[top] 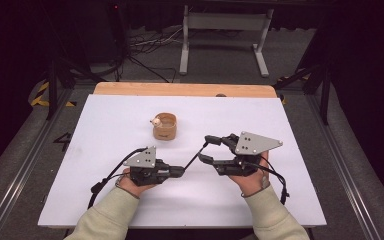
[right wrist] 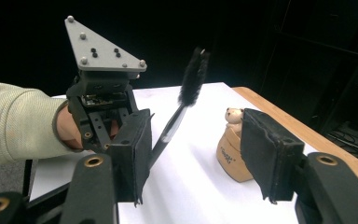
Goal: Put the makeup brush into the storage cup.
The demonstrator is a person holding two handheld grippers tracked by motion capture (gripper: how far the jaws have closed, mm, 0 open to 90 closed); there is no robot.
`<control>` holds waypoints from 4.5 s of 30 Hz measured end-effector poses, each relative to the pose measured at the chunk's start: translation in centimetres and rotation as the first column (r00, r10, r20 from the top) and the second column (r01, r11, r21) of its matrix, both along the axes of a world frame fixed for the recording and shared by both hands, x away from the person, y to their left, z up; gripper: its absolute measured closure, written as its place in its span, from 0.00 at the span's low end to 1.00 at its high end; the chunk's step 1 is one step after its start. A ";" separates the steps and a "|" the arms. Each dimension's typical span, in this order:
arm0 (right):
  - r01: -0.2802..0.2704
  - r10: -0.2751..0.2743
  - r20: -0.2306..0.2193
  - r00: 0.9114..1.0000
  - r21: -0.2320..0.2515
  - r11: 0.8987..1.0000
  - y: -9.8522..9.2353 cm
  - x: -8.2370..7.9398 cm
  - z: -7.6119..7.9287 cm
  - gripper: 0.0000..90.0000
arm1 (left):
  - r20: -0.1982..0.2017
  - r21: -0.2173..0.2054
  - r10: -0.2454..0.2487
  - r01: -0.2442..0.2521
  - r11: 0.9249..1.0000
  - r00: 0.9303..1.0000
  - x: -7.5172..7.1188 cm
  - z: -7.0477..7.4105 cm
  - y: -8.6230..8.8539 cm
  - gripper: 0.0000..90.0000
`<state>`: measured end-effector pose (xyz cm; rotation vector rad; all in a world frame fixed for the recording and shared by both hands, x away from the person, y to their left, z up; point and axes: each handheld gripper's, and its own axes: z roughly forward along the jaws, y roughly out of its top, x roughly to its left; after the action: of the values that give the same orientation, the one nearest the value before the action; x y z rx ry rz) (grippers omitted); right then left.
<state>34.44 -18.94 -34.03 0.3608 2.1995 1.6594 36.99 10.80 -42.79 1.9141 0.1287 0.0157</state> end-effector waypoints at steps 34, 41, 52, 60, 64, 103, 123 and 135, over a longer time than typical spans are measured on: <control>-0.039 0.041 -0.033 0.999 0.050 0.998 2.2 -0.3 -1.8 0.67 | -0.025 -0.176 -0.019 0.014 0.984 1.000 0.1 -1.2 -0.2 0.95; -0.050 0.053 -0.064 0.997 0.053 0.997 2.4 -0.3 -2.1 0.82 | -0.022 -0.166 -0.014 0.010 0.986 1.000 0.1 -1.2 -0.2 0.95; -0.081 0.088 -0.114 0.990 0.068 0.994 2.4 -0.1 -2.1 0.93 | 0.010 -0.146 -0.002 0.004 0.989 1.000 -0.1 -1.2 -0.4 0.94; -0.108 0.115 -0.156 0.981 0.053 0.993 2.7 0.0 -2.2 0.95 | 0.075 -0.113 0.038 -0.030 0.993 0.996 -0.4 -0.6 0.0 0.75; -0.121 0.124 -0.179 0.976 0.031 0.992 2.9 0.1 -2.5 0.95 | 0.076 -0.117 0.056 -0.047 0.992 0.996 -0.4 -0.2 0.2 0.67; -0.150 0.139 -0.209 0.968 -0.038 0.988 4.7 -0.2 -4.0 0.78 | 0.016 0.005 0.012 -0.012 1.000 1.000 -1.2 0.8 -1.2 0.94; 0.112 -0.113 -0.083 0.990 -0.014 0.994 0.1 -0.8 -2.7 0.21 | -0.002 -0.068 0.248 -0.247 0.967 0.969 1.1 3.9 0.5 0.94; 0.171 -0.172 -0.087 0.981 -0.014 0.985 -2.6 -1.1 -2.8 0.22 | 0.005 -0.083 0.399 -0.397 0.914 0.917 2.6 5.6 0.7 0.94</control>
<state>33.31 -21.51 -36.79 0.6153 2.1668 1.5716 39.62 11.50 -37.18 1.7778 0.4971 0.3022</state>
